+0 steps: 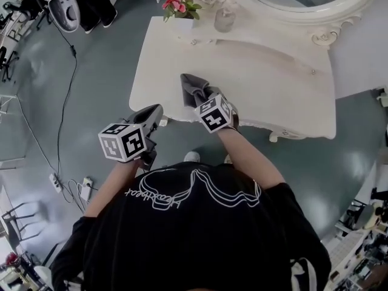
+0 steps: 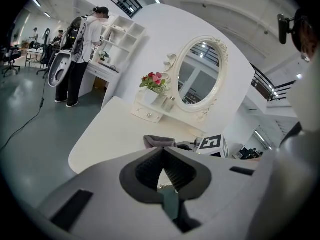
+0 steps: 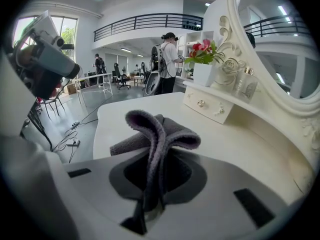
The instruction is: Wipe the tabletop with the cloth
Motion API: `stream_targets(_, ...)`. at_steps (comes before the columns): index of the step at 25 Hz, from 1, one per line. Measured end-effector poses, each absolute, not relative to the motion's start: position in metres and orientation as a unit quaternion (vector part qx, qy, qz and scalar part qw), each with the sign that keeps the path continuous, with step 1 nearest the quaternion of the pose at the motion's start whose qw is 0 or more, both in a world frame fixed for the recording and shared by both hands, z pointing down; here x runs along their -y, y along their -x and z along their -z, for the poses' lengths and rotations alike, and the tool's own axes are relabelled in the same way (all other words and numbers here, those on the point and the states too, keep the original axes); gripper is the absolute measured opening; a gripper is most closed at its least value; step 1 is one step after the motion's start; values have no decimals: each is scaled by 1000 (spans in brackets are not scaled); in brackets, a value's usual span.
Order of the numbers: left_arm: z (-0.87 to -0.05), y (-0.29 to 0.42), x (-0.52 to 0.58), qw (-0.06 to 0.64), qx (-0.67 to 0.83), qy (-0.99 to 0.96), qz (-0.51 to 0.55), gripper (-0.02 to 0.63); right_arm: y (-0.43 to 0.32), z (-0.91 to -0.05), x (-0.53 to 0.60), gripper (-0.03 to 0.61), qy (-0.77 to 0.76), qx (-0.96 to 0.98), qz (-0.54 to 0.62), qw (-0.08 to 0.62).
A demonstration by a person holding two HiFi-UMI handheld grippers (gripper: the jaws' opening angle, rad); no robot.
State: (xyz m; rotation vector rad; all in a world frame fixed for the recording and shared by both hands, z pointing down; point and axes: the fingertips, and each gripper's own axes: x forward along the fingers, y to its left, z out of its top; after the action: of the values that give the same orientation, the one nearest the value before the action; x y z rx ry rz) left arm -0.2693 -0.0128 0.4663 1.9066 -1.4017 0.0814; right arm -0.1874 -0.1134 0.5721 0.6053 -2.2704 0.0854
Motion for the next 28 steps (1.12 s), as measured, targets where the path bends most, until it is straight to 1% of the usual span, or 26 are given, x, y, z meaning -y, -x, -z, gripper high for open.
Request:
stream_targets(17, -461, 202, 33, 383, 539, -749, -51, 5, 104, -572, 128, 48, -253, 885, -46, 388)
stream_targets(28, -457, 141, 51, 383, 525, -758, -53, 5, 26, -572, 146, 48, -272, 875, -57, 397)
